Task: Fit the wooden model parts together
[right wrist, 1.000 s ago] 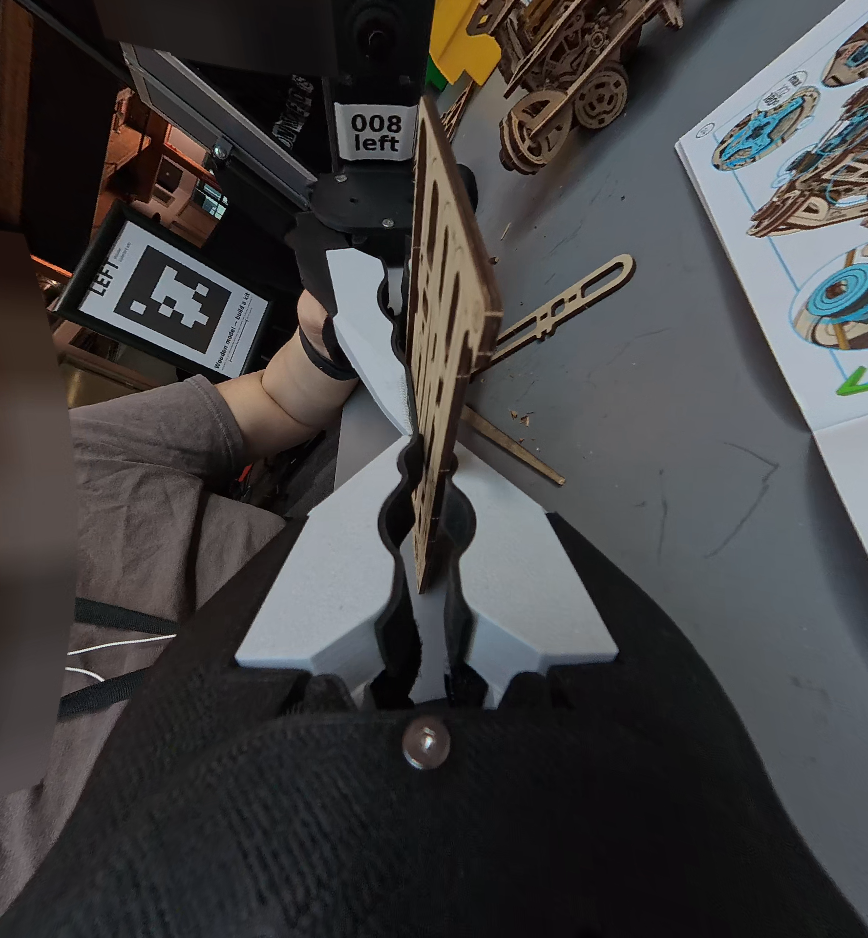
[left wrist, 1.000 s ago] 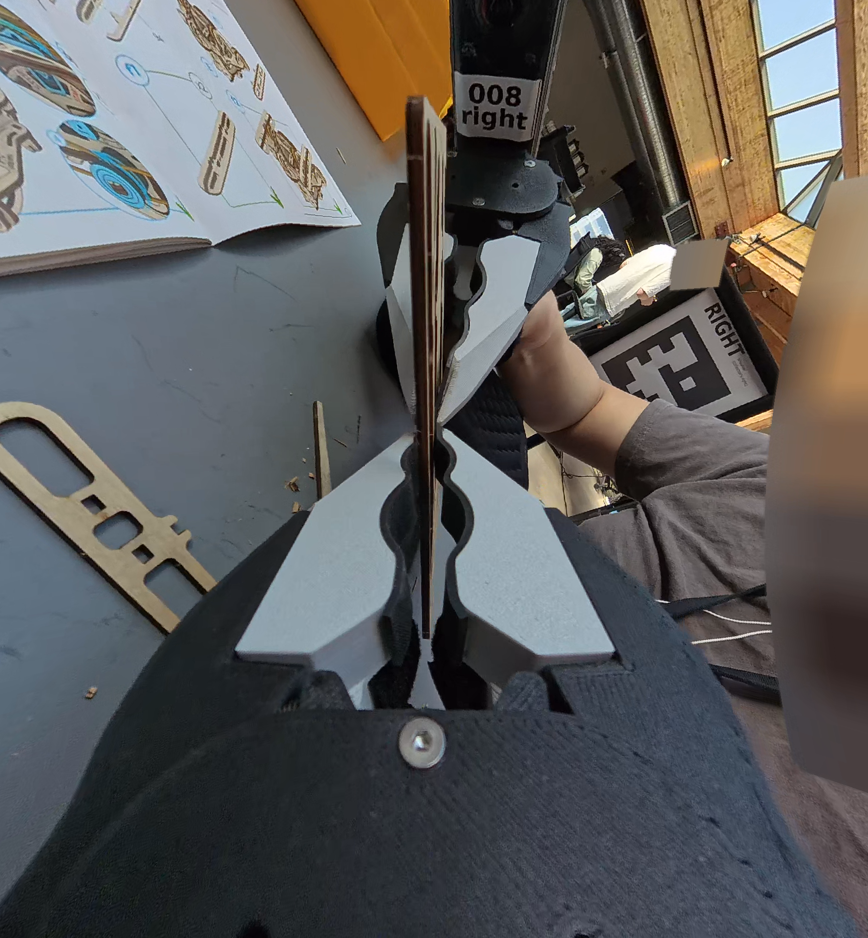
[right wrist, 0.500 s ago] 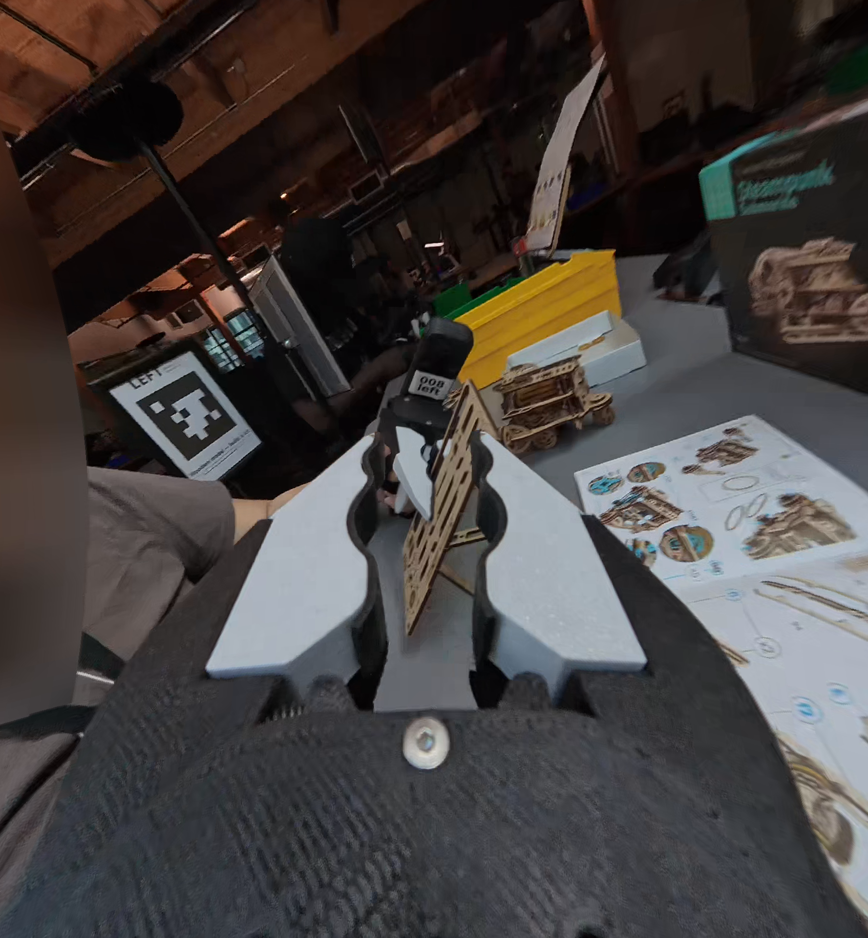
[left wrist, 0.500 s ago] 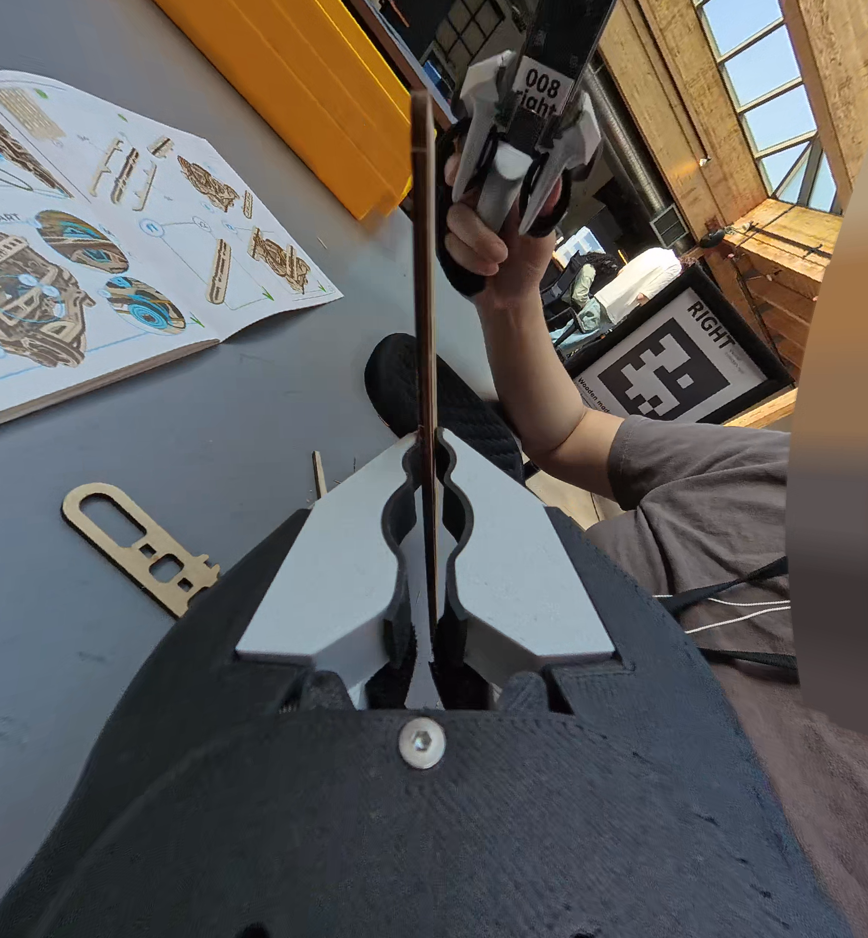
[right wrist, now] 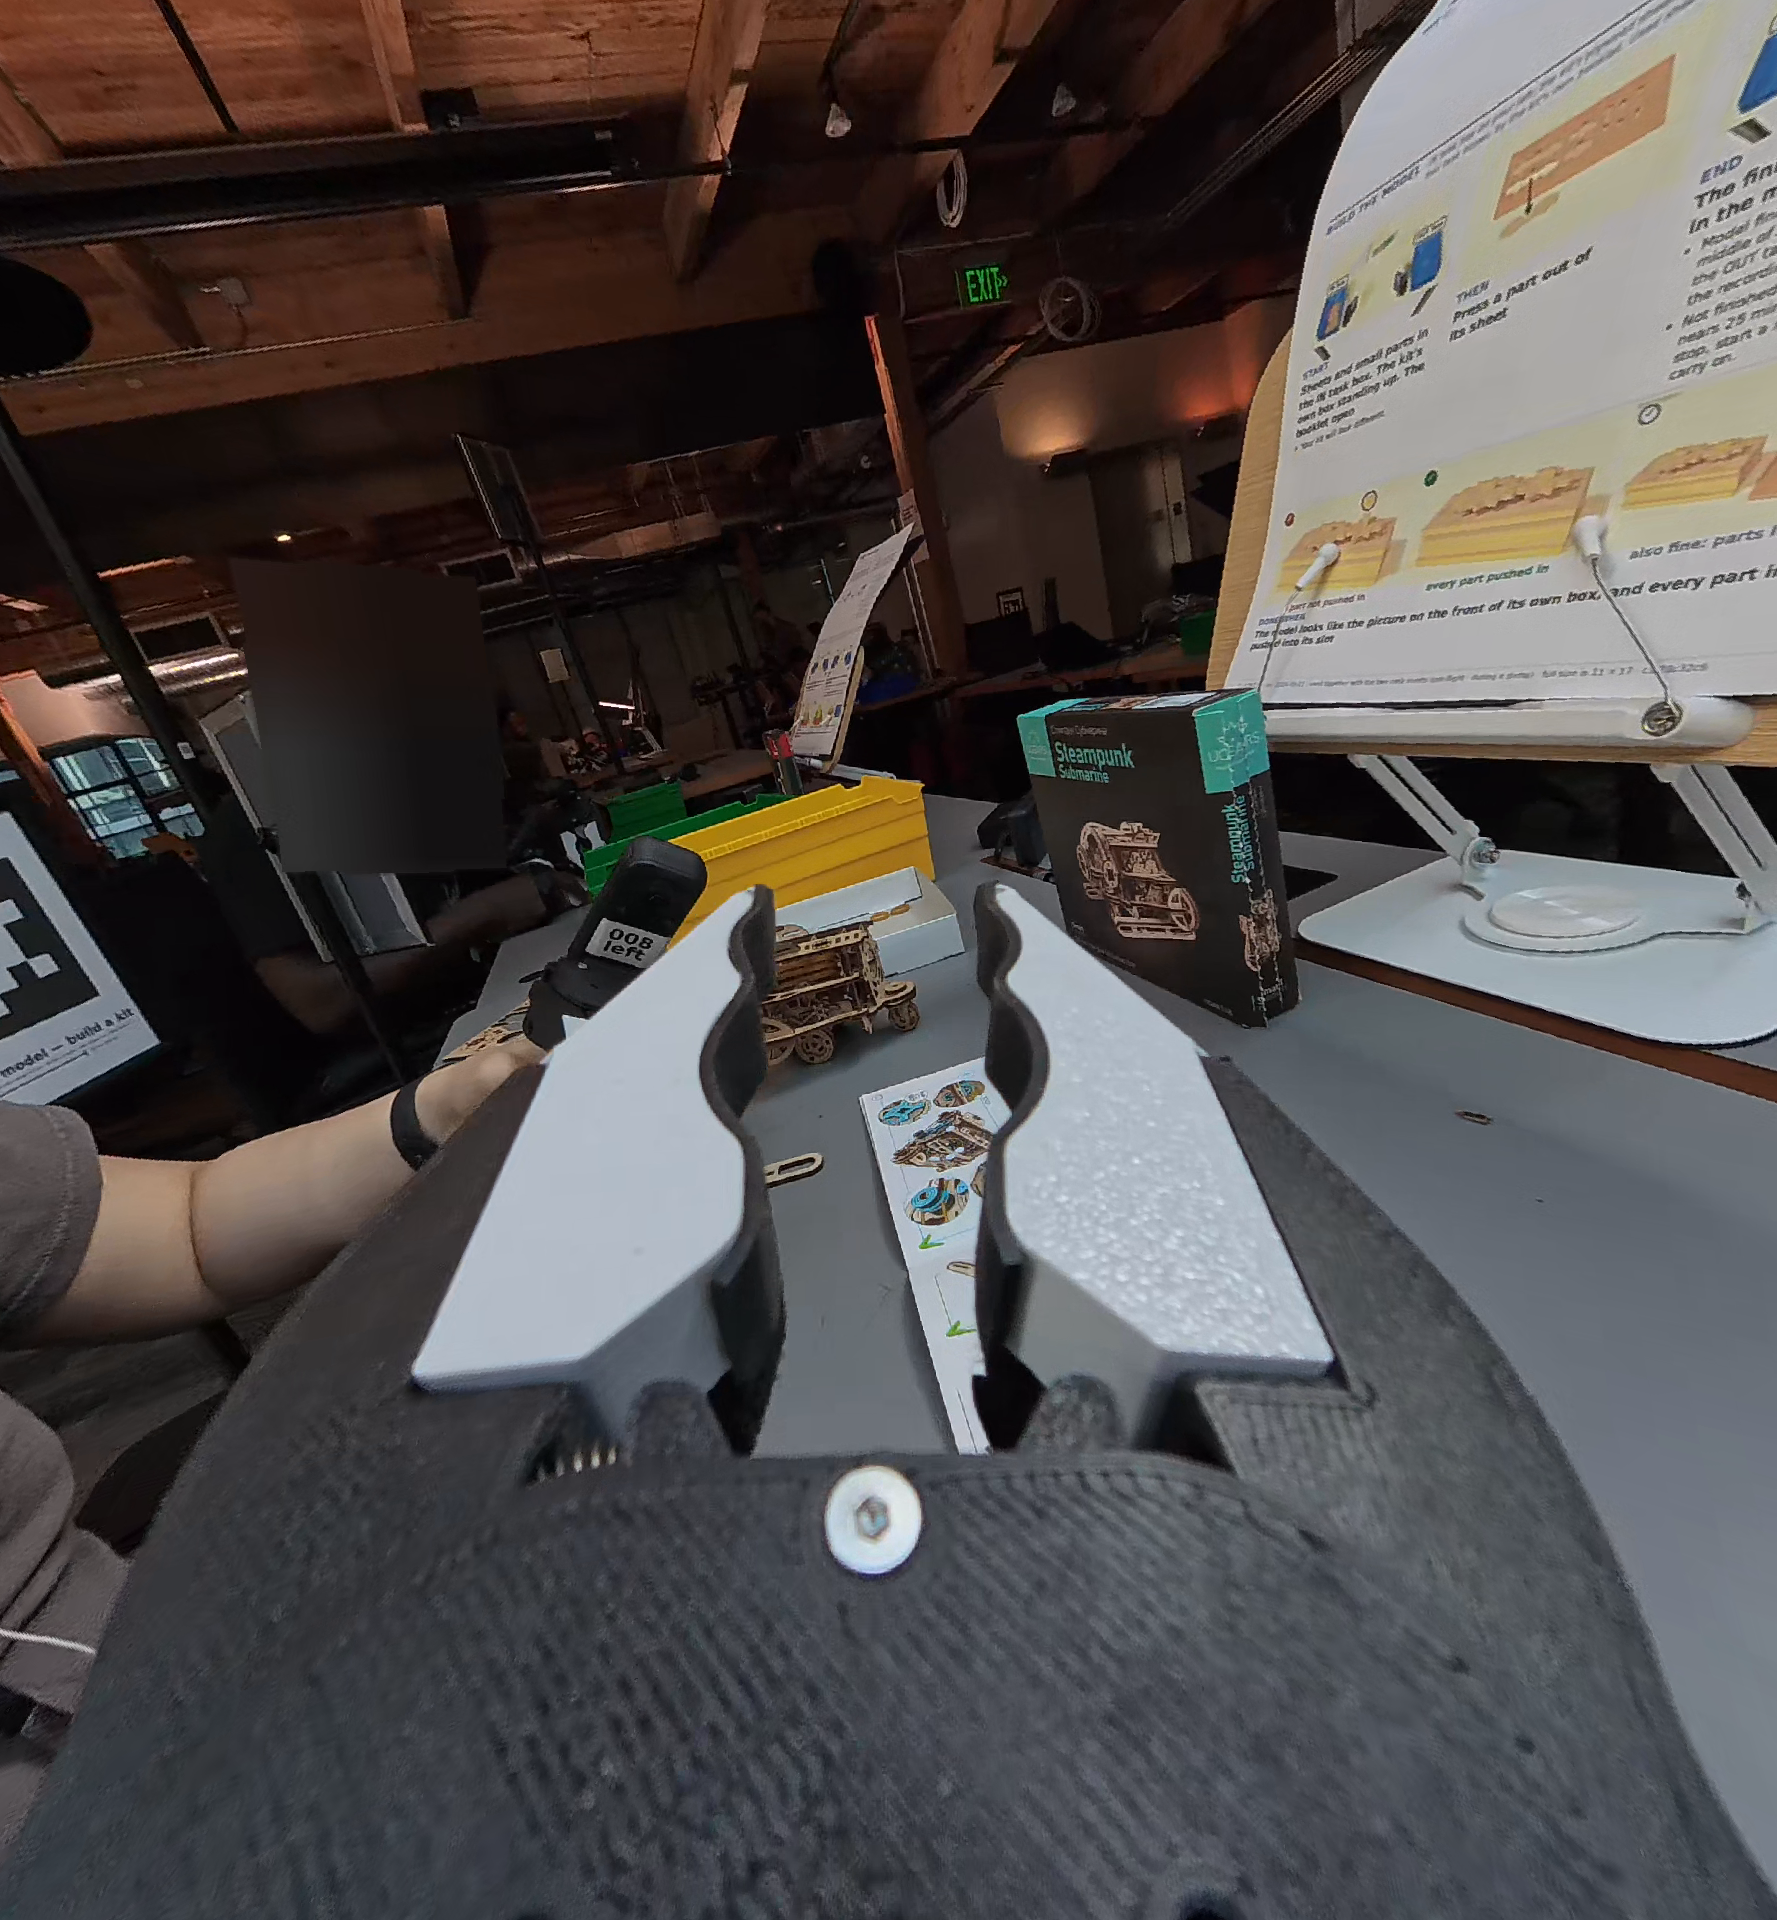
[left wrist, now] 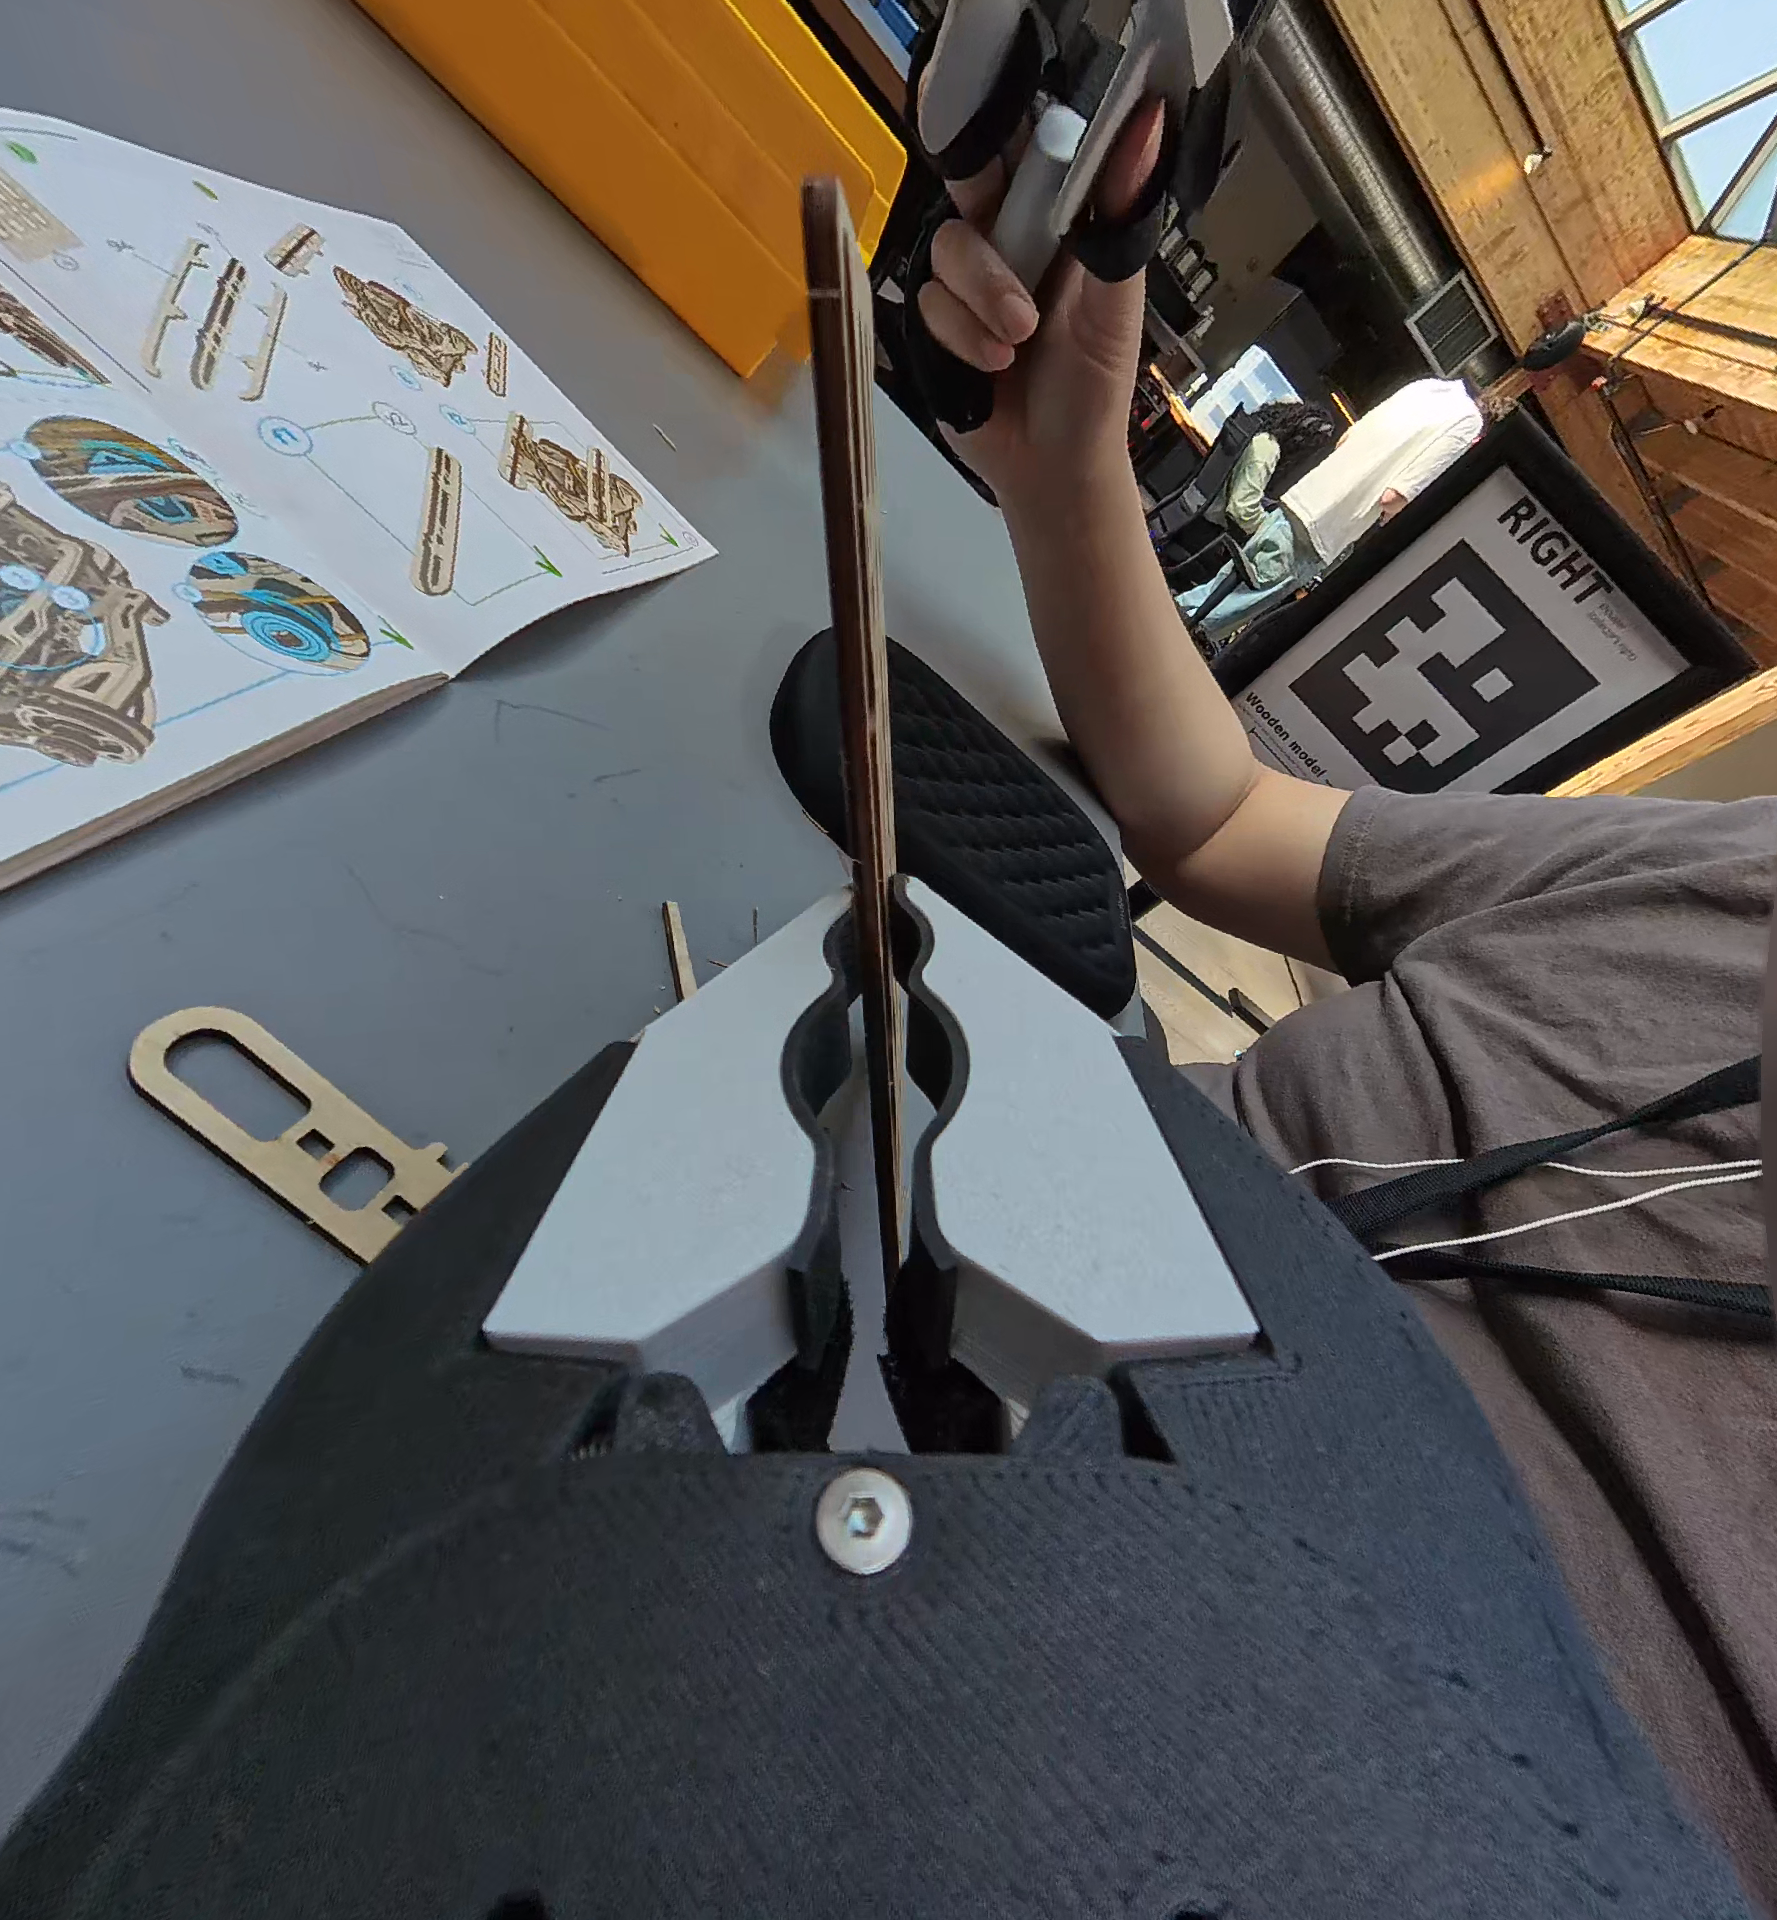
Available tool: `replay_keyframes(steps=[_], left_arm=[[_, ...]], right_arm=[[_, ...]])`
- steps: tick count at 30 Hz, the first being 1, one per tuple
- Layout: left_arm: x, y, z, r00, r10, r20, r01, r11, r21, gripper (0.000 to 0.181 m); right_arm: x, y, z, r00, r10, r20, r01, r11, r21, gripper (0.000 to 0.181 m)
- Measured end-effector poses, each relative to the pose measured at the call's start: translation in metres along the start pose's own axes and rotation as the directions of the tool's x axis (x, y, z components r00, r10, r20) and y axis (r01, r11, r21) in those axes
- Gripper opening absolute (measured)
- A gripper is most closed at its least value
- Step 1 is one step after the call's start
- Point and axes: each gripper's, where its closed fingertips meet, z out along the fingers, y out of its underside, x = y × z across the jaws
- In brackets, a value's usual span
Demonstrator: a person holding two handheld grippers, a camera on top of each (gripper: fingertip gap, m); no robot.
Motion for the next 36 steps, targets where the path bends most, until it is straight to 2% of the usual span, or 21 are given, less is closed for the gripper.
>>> replay_keyframes(steps=[7,17,26,36], left_arm=[[0.002,-0.004,-0.002,1.000,0.009,-0.002,-0.009,1.000,0.018,0.000],[0.001,-0.005,-0.003,1.000,0.011,0.014,-0.012,1.000,0.022,0.000],[0.001,-0.006,-0.004,1.000,0.008,0.013,-0.008,0.999,0.032,0.000],[0.000,-0.008,-0.005,1.000,0.007,0.017,-0.008,0.999,0.041,0.000]], right_arm=[[0.012,-0.006,-0.007,0.997,-0.019,-0.072,0.022,0.999,0.043,0.031],[0.046,-0.008,-0.023,0.947,-0.091,-0.307,0.108,0.993,0.037,0.026],[0.053,-0.013,-0.030,0.933,-0.091,-0.349,0.121,0.990,0.066,0.025],[0.045,-0.013,-0.025,0.916,-0.186,-0.355,0.203,0.979,0.011,0.024]])
